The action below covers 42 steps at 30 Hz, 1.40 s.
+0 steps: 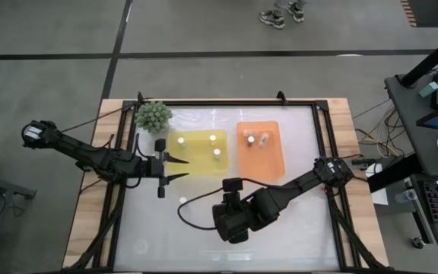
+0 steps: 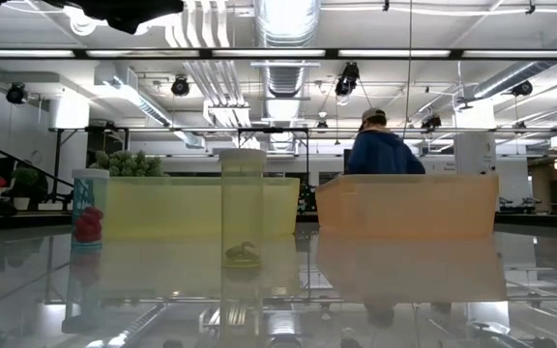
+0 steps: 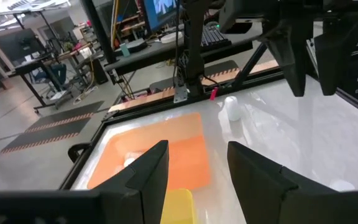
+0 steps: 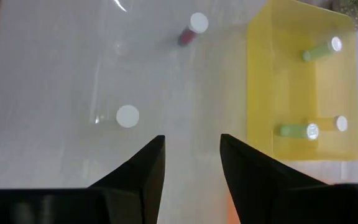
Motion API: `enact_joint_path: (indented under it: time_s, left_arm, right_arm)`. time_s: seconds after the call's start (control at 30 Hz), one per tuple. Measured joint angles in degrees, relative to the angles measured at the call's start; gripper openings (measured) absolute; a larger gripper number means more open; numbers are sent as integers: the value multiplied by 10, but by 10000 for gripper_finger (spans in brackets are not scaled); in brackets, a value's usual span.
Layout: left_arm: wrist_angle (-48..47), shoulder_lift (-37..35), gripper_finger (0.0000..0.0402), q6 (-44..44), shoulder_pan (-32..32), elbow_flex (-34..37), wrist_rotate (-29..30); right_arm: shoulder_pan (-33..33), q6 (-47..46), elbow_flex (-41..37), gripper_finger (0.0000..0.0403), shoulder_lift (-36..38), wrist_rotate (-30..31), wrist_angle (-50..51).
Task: Pick and place medicine bottles into bin by pill shape (circle, oval)
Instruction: Put the blue pill bottle into the orange bin
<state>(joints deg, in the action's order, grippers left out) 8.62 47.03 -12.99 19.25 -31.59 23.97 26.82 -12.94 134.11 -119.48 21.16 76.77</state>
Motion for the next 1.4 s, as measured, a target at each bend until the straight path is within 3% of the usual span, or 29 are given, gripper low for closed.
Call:
enact_joint_path:
  time_s: [0.4, 0.67, 0.83, 1.03, 1.2, 1.4]
  left_arm:
    - [0, 0, 150, 5, 0, -3, 0]
    - [0, 5, 150, 6, 0, -3, 0]
    - [0, 6, 150, 6, 0, -3, -1]
    - [0, 6, 150, 4, 0, -3, 0]
    - [-1, 5, 150, 2, 0, -3, 2]
    - [-1, 5, 150, 1, 0, -3, 5]
  right_arm:
    - [18, 0, -46, 139, 5, 10, 4]
    - [21, 4, -154, 139, 56, 17, -78]
    - [19, 10, -273, 139, 134, 20, -191]
    - [-5, 37, -425, 139, 209, 30, -402]
    - [-37, 76, -510, 139, 213, -1, -581]
    - [-85, 82, -535, 139, 175, -77, -709]
